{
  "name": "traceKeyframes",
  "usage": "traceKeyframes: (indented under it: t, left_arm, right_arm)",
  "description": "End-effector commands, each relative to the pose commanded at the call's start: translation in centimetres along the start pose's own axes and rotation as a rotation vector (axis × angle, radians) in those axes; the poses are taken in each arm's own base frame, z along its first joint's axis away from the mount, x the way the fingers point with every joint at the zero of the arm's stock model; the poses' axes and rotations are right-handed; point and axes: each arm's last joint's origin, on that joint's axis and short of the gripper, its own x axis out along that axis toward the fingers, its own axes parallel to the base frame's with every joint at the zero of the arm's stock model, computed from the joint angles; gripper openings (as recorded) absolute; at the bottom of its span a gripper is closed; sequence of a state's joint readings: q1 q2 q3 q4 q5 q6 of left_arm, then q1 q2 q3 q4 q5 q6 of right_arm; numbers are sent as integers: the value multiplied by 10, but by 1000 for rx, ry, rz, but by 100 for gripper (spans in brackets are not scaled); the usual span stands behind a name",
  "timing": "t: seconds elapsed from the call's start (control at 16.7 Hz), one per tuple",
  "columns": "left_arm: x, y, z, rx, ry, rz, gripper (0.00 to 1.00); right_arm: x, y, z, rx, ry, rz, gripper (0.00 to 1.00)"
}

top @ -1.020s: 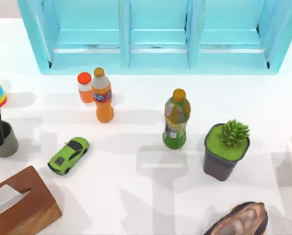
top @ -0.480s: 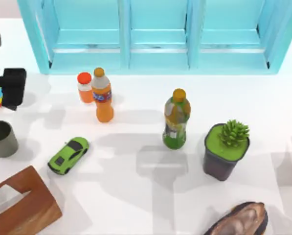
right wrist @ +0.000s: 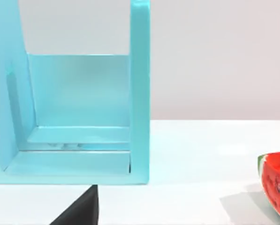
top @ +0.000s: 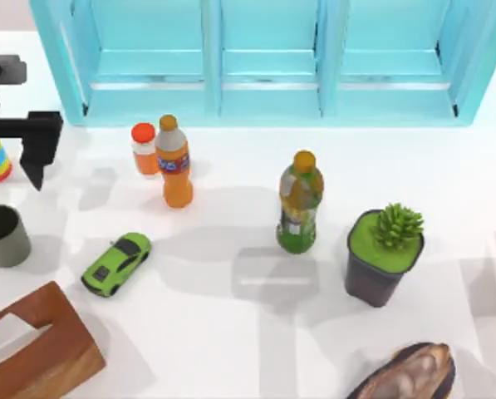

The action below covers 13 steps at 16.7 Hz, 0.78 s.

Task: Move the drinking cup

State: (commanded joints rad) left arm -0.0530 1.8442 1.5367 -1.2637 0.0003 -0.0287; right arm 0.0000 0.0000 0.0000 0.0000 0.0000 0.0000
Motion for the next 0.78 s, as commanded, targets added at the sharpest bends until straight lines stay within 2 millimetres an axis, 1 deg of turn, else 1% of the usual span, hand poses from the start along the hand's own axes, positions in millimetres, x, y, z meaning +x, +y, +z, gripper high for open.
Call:
traceKeyframes:
  t: [0.24, 0.36, 0.48, 0.66, 0.78]
  left_arm:
    - [0, 2, 0, -5, -2, 0, 100]
    - [5, 1, 0, -2, 1, 0, 100]
    - [21, 1, 1, 0, 4, 0, 100]
    - [59, 0, 4, 0, -9, 0, 100]
    - [82, 0, 3, 0, -10, 0, 100]
  right_arm:
    - [0, 0, 0, 0, 0, 0, 100]
    - [0, 0, 0, 0, 0, 0, 100]
    - [0, 0, 0, 0, 0, 0, 100]
    - [0, 0, 0, 0, 0, 0, 100]
    - [0, 0, 0, 0, 0, 0, 100]
